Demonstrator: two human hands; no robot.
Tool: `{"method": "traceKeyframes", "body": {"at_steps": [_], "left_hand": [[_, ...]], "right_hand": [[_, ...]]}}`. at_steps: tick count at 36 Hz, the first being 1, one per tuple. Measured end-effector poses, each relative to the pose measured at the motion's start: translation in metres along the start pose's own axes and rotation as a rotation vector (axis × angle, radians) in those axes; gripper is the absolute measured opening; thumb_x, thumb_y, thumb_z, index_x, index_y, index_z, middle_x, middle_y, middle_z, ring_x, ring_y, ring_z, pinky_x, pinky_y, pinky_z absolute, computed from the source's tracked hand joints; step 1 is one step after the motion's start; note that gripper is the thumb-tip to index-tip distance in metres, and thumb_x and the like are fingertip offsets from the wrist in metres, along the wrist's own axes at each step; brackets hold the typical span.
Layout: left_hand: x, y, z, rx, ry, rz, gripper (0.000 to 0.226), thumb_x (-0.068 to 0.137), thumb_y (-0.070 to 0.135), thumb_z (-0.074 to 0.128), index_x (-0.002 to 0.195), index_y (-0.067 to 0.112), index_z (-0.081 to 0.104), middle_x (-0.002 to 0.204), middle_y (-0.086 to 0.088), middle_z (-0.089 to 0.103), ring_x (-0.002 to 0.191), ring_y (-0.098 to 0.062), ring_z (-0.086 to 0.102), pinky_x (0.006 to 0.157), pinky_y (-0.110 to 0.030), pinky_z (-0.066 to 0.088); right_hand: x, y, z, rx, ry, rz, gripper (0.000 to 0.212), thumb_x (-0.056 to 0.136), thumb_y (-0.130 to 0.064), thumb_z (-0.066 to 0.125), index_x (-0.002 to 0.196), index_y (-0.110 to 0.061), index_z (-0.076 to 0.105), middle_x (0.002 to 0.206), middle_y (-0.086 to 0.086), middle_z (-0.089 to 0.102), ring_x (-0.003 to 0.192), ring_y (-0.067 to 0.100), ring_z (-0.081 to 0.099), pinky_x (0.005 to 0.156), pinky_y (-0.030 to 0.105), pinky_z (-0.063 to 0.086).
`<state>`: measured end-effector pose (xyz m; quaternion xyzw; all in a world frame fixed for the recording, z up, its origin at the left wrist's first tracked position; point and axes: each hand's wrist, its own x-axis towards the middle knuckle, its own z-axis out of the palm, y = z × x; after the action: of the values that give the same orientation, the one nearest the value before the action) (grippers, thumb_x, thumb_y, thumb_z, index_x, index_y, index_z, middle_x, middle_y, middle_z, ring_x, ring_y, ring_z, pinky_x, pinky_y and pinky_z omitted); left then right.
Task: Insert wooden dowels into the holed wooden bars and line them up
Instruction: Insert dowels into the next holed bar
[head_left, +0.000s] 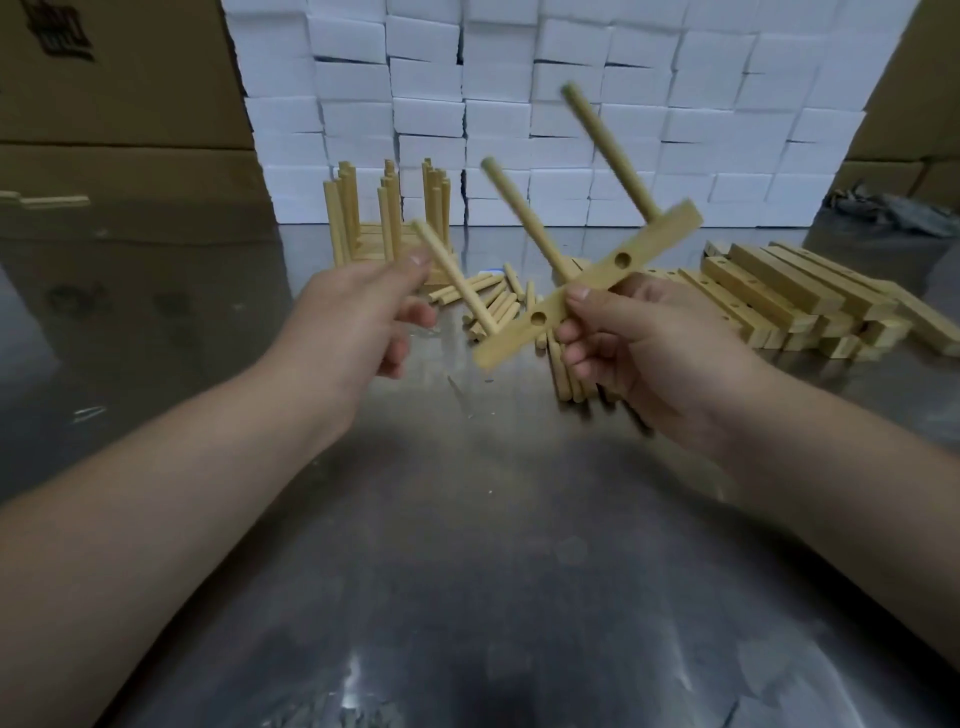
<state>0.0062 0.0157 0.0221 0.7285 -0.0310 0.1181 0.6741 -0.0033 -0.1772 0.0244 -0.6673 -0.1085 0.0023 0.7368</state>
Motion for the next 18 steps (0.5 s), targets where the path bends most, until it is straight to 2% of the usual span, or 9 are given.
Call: {"method": "traceKeyframes", "body": {"at_steps": [3, 7, 13, 16, 18], "left_hand": [[-0.0034, -0.0031, 0.0031, 0.138, -0.033, 0.045, 0.016, 0.087, 0.039, 0.056, 0.078, 0.032, 0.067, 0.077, 0.009, 0.066, 0.053, -0.006, 0.051, 0.052, -0.024, 0.041], [-0.0077, -0.0046, 0.0075, 0.276, -0.160, 0.098, 0.004, 0.080, 0.037, 0.063, 0.081, 0.035, 0.065, 0.067, 0.025, 0.064, 0.057, 0.007, 0.057, 0.058, -0.023, 0.042], [-0.0068, -0.0065, 0.0084, 0.241, -0.169, 0.117, 0.007, 0.079, 0.026, 0.068, 0.077, 0.032, 0.066, 0.061, 0.018, 0.064, 0.052, 0.005, 0.054, 0.059, -0.022, 0.044], [-0.0067, -0.0068, 0.0076, 0.233, -0.211, 0.121, 0.015, 0.076, 0.018, 0.071, 0.082, 0.031, 0.067, 0.064, 0.019, 0.066, 0.060, 0.005, 0.058, 0.067, -0.021, 0.046], [-0.0067, -0.0070, 0.0077, 0.242, -0.204, 0.127, 0.017, 0.077, 0.015, 0.071, 0.080, 0.032, 0.067, 0.069, 0.017, 0.068, 0.069, 0.000, 0.061, 0.075, -0.026, 0.049]], "right_hand": [[-0.0001, -0.0001, 0.0022, 0.067, -0.039, 0.003, 0.013, 0.091, -0.012, 0.054, 0.087, -0.002, 0.060, 0.060, 0.002, 0.064, 0.051, 0.008, 0.060, 0.049, 0.016, 0.049], [-0.0024, 0.0040, 0.0067, 0.112, -0.115, 0.026, 0.013, 0.091, -0.009, 0.053, 0.086, -0.002, 0.062, 0.062, 0.003, 0.065, 0.054, 0.009, 0.061, 0.050, 0.016, 0.050], [-0.0020, 0.0069, 0.0076, 0.144, -0.133, 0.048, 0.015, 0.091, -0.008, 0.053, 0.084, -0.004, 0.064, 0.067, 0.006, 0.068, 0.057, 0.009, 0.064, 0.052, 0.016, 0.052], [-0.0008, 0.0080, 0.0079, 0.141, -0.117, 0.040, 0.015, 0.092, -0.009, 0.052, 0.084, -0.004, 0.064, 0.067, 0.006, 0.069, 0.057, 0.009, 0.064, 0.052, 0.016, 0.051], [-0.0007, 0.0082, 0.0081, 0.145, -0.111, 0.036, 0.016, 0.092, -0.009, 0.051, 0.084, -0.004, 0.064, 0.067, 0.006, 0.070, 0.058, 0.009, 0.065, 0.052, 0.016, 0.052]]}}
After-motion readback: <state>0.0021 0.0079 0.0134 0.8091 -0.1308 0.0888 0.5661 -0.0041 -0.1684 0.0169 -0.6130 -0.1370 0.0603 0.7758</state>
